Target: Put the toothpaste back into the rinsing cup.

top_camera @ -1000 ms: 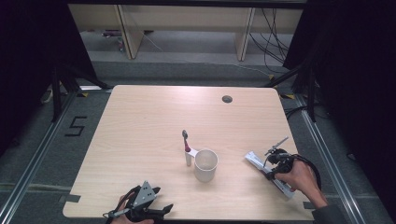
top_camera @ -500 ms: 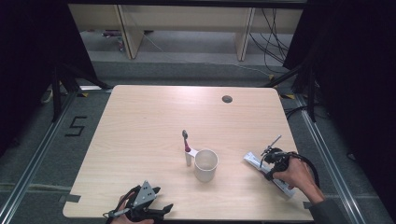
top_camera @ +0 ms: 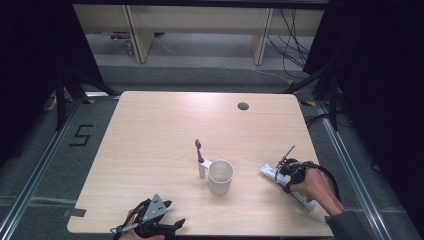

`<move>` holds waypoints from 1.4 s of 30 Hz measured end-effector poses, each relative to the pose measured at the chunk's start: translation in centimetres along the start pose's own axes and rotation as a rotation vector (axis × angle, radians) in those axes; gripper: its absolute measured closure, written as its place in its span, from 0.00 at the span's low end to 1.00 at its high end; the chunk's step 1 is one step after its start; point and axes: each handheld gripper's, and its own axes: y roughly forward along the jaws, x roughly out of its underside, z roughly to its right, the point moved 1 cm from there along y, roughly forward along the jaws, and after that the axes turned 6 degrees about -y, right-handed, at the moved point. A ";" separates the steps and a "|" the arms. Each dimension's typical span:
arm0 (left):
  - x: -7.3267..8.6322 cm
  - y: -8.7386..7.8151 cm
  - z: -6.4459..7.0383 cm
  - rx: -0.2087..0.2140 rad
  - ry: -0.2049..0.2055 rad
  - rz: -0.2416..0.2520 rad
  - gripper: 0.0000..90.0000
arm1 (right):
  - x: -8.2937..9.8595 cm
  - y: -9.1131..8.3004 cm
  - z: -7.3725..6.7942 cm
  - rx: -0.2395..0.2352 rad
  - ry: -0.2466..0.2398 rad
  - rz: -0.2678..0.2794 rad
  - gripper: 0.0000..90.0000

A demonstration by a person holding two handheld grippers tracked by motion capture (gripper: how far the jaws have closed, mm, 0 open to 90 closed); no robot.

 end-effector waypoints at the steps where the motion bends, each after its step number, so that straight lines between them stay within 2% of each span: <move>1: 0.0 0.0 0.0 0.005 0.003 -0.002 0.29 | -0.1 0.1 0.0 0.029 -0.027 -0.006 0.84; 2: 0.0 0.0 0.0 0.005 0.001 0.000 0.29 | -0.1 0.1 0.0 0.029 -0.027 -0.006 0.84; 3: 0.0 -0.1 -0.2 -0.007 0.021 -0.017 0.29 | -0.1 0.1 0.1 0.028 -0.039 -0.009 0.85; 4: 0.0 -0.1 -0.2 -0.009 0.022 -0.016 0.29 | -0.3 -0.1 -0.2 0.021 0.003 -0.037 0.85; 5: 0.0 -0.1 -0.2 -0.009 0.022 -0.016 0.29 | -0.4 -0.1 -0.2 0.017 -0.006 -0.048 0.85; 6: 0.0 0.0 0.1 0.004 -0.008 0.009 0.29 | -0.5 -0.1 -0.2 0.022 -0.007 -0.047 0.85; 8: 0.0 0.0 0.0 0.004 0.000 -0.001 0.29 | -0.6 0.0 -0.3 0.023 -0.014 -0.054 0.85; 9: -0.1 -0.1 -0.2 -0.006 0.024 -0.019 0.29 | -0.6 0.0 -0.2 0.026 -0.020 -0.054 0.85; 10: -0.1 -0.1 -0.2 -0.005 0.020 -0.017 0.29 | -0.7 0.1 -0.1 0.023 -0.034 -0.058 0.85; 11: 0.0 -0.1 -0.1 0.005 0.014 -0.009 0.29 | -0.9 -0.1 -0.3 0.024 -0.025 -0.082 0.85; 13: 0.0 -0.1 0.0 0.006 0.002 0.000 0.29 | -0.9 0.0 -0.3 0.027 -0.024 -0.079 0.85; 14: 0.0 -0.1 -0.3 -0.006 0.023 -0.013 0.29 | -0.9 0.0 -0.3 0.028 -0.023 -0.080 0.85; 15: -0.1 -0.1 -0.3 -0.006 0.023 -0.015 0.29 | -0.9 0.0 -0.3 0.025 -0.019 -0.085 0.85; 16: 0.0 0.0 0.0 0.006 0.000 0.007 0.29 | -1.0 0.0 -0.2 0.024 -0.029 -0.089 0.85; 19: 0.0 -0.1 -0.1 0.004 0.013 -0.009 0.29 | -1.1 -0.1 -0.3 0.026 -0.028 -0.095 0.85; 20: 0.0 0.0 0.0 0.004 0.002 -0.002 0.30 | -1.2 0.0 -0.1 0.024 -0.051 -0.100 0.85; 21: 0.0 0.0 0.0 0.004 0.002 -0.002 0.30 | -1.2 0.0 -0.1 0.024 -0.051 -0.100 0.85; 22: 0.0 -0.1 0.0 0.006 0.010 -0.001 0.30 | -1.1 0.1 -0.1 0.022 -0.045 -0.093 0.85; 24: -0.1 -0.2 -0.3 -0.006 0.025 -0.015 0.30 | -1.2 -0.1 -0.2 0.030 -0.045 -0.114 0.85; 28: 0.0 -0.1 0.0 0.003 -0.003 0.012 0.30 | -1.1 -0.1 -0.1 0.032 -0.071 -0.098 0.85; 29: 0.0 -0.1 -0.2 -0.001 0.012 0.000 0.30 | -0.9 0.0 -0.1 0.024 -0.059 -0.071 0.85; 30: -0.1 -0.1 -0.3 -0.007 0.023 -0.010 0.30 | -0.9 -0.1 -0.2 0.023 -0.042 -0.079 0.85; 31: 0.0 -0.1 -0.1 0.004 0.005 0.001 0.30 | -0.9 -0.1 -0.2 0.023 -0.042 -0.079 0.85; 33: 0.0 -0.1 -0.3 -0.004 0.024 -0.014 0.30 | -0.6 -0.5 0.1 0.017 -0.050 -0.033 0.85; 34: 0.0 -0.1 -0.3 -0.004 0.024 -0.014 0.30 | -0.6 -0.5 0.1 0.017 -0.050 -0.033 0.85; 35: -0.1 0.0 -0.2 0.002 0.003 -0.001 0.30 | -0.4 -1.1 0.4 0.017 -0.047 0.008 0.85; 37: -0.1 -0.1 -0.3 -0.006 0.019 -0.011 0.30 | -0.4 -1.5 0.4 0.019 -0.032 0.025 0.85; 38: 0.0 -0.2 -0.3 -0.006 0.025 -0.014 0.30 | -0.3 -2.3 0.4 0.016 -0.021 0.084 0.85; 39: 0.0 -0.2 -0.3 -0.005 0.023 -0.014 0.30 | -0.3 -2.3 0.4 0.016 -0.021 0.084 0.85; 40: 0.0 -0.1 -0.2 0.001 0.005 0.003 0.30 | -0.3 -2.6 0.8 0.019 -0.039 0.115 0.85; 42: 0.0 -0.1 -0.2 0.001 0.003 0.000 0.30 | -0.2 -3.6 0.9 0.013 0.002 0.202 0.85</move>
